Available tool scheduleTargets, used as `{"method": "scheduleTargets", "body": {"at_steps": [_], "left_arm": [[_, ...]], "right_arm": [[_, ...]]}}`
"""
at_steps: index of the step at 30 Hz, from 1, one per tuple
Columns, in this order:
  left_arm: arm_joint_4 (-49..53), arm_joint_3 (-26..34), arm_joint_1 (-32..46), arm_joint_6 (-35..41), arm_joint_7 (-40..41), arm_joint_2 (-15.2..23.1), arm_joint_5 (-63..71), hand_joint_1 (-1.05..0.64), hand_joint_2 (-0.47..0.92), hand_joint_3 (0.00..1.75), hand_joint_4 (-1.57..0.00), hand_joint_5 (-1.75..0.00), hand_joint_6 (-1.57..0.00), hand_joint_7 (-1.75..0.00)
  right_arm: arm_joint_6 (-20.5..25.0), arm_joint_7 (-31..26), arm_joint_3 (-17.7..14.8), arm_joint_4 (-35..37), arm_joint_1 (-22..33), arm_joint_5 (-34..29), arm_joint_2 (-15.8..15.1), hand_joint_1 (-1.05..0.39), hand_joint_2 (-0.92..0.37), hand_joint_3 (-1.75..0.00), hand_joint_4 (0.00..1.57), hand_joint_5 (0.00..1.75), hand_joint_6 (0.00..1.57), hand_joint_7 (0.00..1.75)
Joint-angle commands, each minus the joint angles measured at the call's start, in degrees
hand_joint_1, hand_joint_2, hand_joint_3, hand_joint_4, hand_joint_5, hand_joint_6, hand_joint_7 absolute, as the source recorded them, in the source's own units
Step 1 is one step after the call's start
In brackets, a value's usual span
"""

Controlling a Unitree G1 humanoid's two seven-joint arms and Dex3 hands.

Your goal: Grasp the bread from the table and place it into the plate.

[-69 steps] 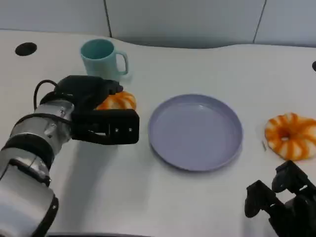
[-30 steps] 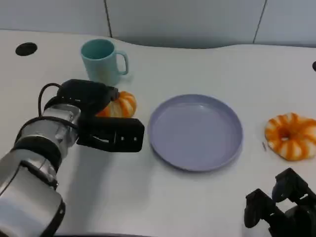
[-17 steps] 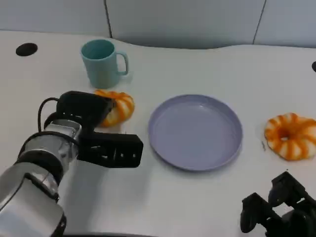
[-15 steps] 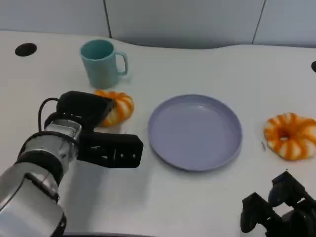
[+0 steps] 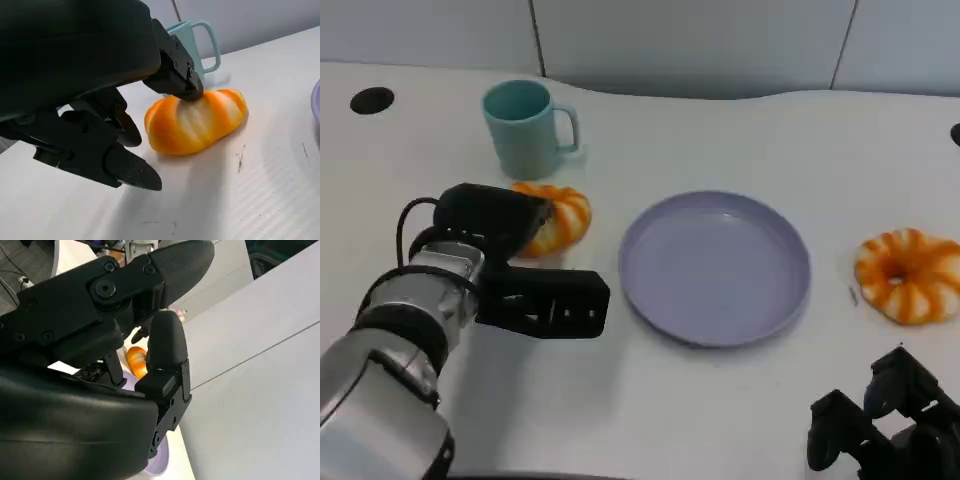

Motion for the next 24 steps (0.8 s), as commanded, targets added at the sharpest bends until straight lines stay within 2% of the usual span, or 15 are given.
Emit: {"method": "scheduleTargets", "body": {"at_steps": [1,14,15,16,18,24], "left_arm": [[0.3,0.5,-0.3,0.4,1.5,0.5,-0.5,-0.18,0.80,0.00,-1.02,-0.03,-0.98,-0.01],[0.2,1.1,-0.6,0.3,2.0,0.4,-1.2,-0.16,0.79,0.00,-1.03,-0.01,-0.94,0.00],[0.4,2.8,-1.6,0.9,-2.5,0.6,-3.1,-0.16,0.79,0.00,-1.03,-0.01,-0.94,0.00],[0.5,4.2,-2.4,1.4,-5.9,0.8,-4.6,-0.19,0.81,0.01,-0.98,-0.01,-0.82,0.00],[0.4,5.7,-3.1,1.9,-9.7,1.0,-6.2,-0.21,0.82,0.01,-0.95,0.00,-0.76,0.00],[0.2,6.0,-3.2,2.0,-10.4,1.0,-6.3,-0.22,0.83,0.01,-0.94,0.00,-0.74,0.00]], "right_arm": [[0.4,-0.8,0.0,-1.4,0.8,0.5,-0.4,-0.48,-0.87,0.00,0.78,1.75,0.65,1.75],[0.4,-1.5,0.3,-1.6,1.0,0.1,-0.5,-0.48,-0.86,0.00,0.78,1.75,0.65,1.75],[0.2,-1.0,0.2,-1.2,0.6,0.5,-0.4,-0.48,-0.86,0.00,0.78,1.75,0.65,1.75],[0.0,-0.7,0.1,-0.8,0.3,0.8,-0.3,-0.47,-0.87,0.00,0.77,1.75,0.64,1.75],[-0.2,-0.3,0.1,-0.4,0.0,1.1,-0.2,-0.46,-0.87,0.00,0.77,1.75,0.64,1.75],[-0.2,-0.2,0.0,-0.3,-0.1,1.1,-0.2,-0.46,-0.87,0.00,0.76,1.75,0.63,1.75]]}}
